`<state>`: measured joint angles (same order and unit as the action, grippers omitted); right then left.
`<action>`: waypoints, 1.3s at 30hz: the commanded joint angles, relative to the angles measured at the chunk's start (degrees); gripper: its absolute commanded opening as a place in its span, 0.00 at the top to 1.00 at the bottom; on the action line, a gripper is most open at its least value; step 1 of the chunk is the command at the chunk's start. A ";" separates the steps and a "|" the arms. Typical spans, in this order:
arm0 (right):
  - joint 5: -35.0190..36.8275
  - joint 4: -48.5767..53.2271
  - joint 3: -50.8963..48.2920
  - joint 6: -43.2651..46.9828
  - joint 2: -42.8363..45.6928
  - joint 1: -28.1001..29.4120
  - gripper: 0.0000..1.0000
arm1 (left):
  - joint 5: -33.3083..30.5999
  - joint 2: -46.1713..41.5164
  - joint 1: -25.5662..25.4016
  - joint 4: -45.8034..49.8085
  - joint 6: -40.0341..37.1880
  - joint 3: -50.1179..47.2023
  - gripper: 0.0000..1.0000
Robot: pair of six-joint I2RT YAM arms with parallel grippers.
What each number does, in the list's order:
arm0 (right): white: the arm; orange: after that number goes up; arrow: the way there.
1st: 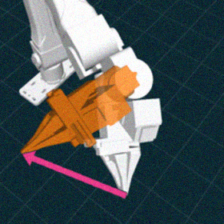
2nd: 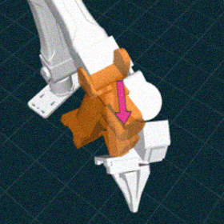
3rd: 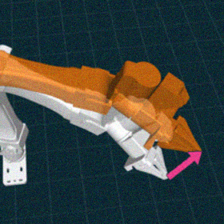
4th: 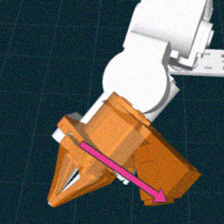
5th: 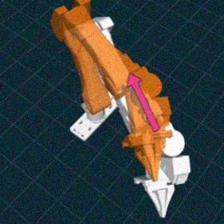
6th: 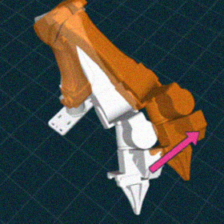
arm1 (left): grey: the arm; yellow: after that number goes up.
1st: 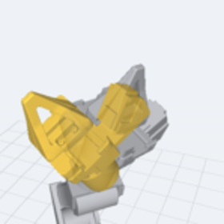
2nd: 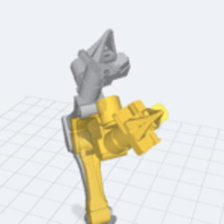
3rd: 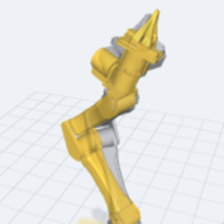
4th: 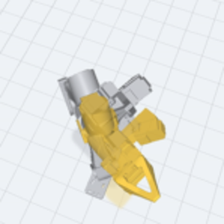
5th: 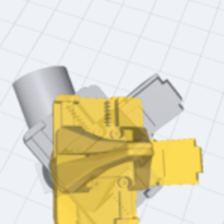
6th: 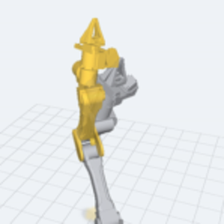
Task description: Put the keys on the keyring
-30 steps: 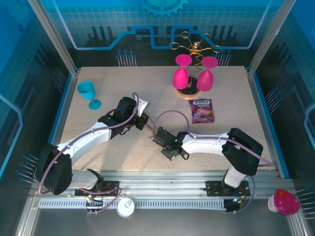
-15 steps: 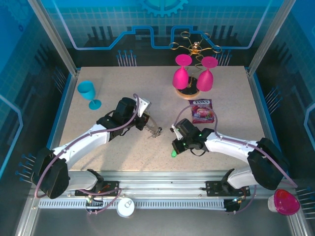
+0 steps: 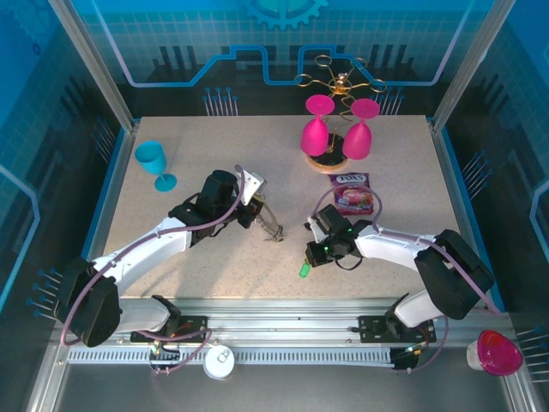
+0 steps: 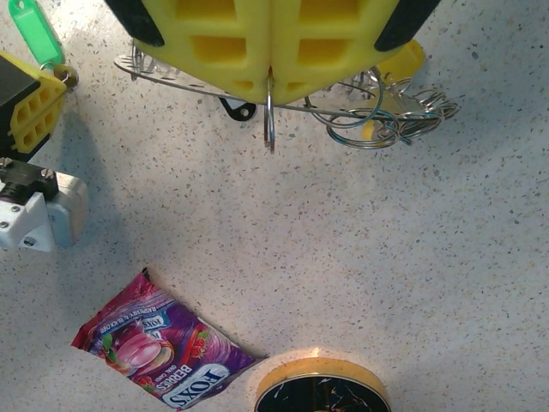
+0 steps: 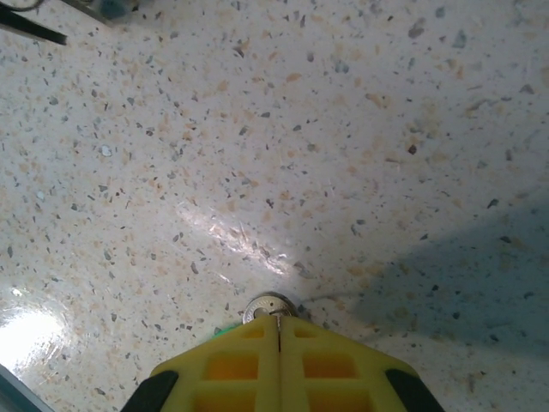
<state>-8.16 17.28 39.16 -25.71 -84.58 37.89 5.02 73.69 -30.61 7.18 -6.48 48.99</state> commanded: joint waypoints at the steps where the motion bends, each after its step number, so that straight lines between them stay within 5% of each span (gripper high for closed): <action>1: -0.06 2.28 1.44 -0.30 -0.99 -0.76 1.00 | 1.67 -1.09 -0.30 -2.52 -1.42 -1.00 1.00; 8: -1.81 2.61 2.19 -0.12 -1.76 -0.79 0.87 | 1.58 -1.07 -0.27 -2.82 -1.52 -1.22 1.00; 17: -4.21 1.51 1.88 -0.65 -3.05 -0.80 0.82 | 1.46 -1.36 -0.32 -2.74 -1.60 -1.43 1.00; 26: -4.59 1.61 1.80 -0.73 -1.56 -0.80 1.00 | 1.25 -1.68 -0.33 -2.61 -2.04 -1.39 1.00; 39: -4.50 -15.61 -7.24 13.75 21.70 -0.88 1.00 | 7.97 -4.50 -1.19 -6.07 -9.83 -3.70 1.00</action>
<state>-12.56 8.69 34.09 -18.00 -66.13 37.67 8.19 71.24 -30.94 5.56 -12.10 46.17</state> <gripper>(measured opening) 0.065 0.048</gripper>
